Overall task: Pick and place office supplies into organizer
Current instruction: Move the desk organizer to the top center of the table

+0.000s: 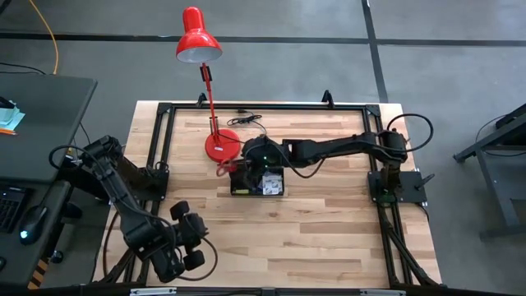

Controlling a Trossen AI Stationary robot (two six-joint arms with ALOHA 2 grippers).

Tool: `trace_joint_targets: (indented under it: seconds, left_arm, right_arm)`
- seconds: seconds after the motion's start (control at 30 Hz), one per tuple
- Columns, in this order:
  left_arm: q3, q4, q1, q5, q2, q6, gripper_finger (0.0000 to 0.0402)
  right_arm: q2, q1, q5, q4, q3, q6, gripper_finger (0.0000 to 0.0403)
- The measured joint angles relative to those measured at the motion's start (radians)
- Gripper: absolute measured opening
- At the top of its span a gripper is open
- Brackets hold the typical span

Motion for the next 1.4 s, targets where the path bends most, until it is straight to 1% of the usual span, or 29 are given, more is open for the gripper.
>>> trace_joint_targets:
  seconds: [0.1,0.17,0.2,0.3,0.4,0.47,0.53,0.6,0.67,0.73,0.87,0.97,1.07,1.2,1.3,1.4]
  left_arm:
    - [0.000,-0.001,-0.013,-0.002,0.000,-0.002,0.0037]
    - [0.000,-0.014,-0.015,-0.004,0.000,-0.016,0.0037]
    - [0.000,-0.032,-0.015,-0.004,0.000,-0.032,0.0037]
    - [0.000,-0.105,-0.012,0.000,-0.010,-0.102,0.0037]
    - [0.000,-0.160,-0.011,-0.028,-0.044,-0.201,0.0037]
    - [0.000,-0.186,-0.012,-0.076,-0.069,-0.264,0.0037]
    - [0.000,-0.195,-0.012,-0.119,-0.095,-0.294,0.0037]
    - [0.000,-0.201,-0.011,-0.154,-0.115,-0.298,0.0037]
    - [0.000,-0.214,0.010,-0.176,-0.124,-0.297,0.0037]
    - [0.000,-0.233,0.035,-0.177,-0.127,-0.284,0.0037]
    - [-0.001,-0.271,0.106,-0.211,-0.133,-0.222,0.0037]
    - [-0.003,-0.269,0.176,-0.234,-0.133,-0.146,0.0037]
    - [-0.003,-0.272,0.246,-0.247,-0.141,-0.076,0.0037]
    - [-0.003,-0.332,0.318,-0.249,-0.197,-0.061,0.0037]
    - [-0.003,-0.335,0.362,-0.248,-0.259,-0.051,0.0037]
    - [-0.003,-0.331,0.400,-0.244,-0.320,-0.022,0.0037]
  right_arm:
    - [-0.001,0.008,0.043,0.011,0.000,-0.018,0.0190]
    - [-0.004,0.014,0.047,0.042,0.000,-0.059,0.0189]
    - [-0.009,0.014,0.037,0.044,0.001,-0.083,0.0187]
    - [-0.037,-0.013,-0.020,-0.053,0.001,-0.119,0.0183]
    - [-0.071,-0.102,-0.170,-0.131,0.001,-0.096,0.0178]
    - [-0.081,-0.175,-0.316,-0.144,0.002,-0.059,0.0174]
    - [-0.084,-0.248,-0.473,-0.178,0.002,-0.030,0.0169]
    - [-0.084,-0.299,-0.550,-0.198,0.002,-0.048,0.0163]
    - [-0.085,-0.333,-0.579,-0.240,0.002,-0.104,0.0156]
    - [-0.080,-0.356,-0.597,-0.272,0.002,-0.172,0.0151]
    - [-0.038,-0.384,-0.650,-0.271,0.001,-0.262,0.0153]
    - [-0.014,-0.385,-0.680,-0.225,0.001,-0.293,0.0161]
    - [0.011,-0.383,-0.700,-0.220,0.001,-0.317,0.0169]
    - [0.041,-0.390,-0.736,-0.232,0.006,-0.351,0.0173]
    - [0.100,-0.396,-0.748,-0.269,0.070,-0.395,0.0172]
    - [0.190,-0.399,-0.760,-0.346,0.192,-0.451,0.0168]
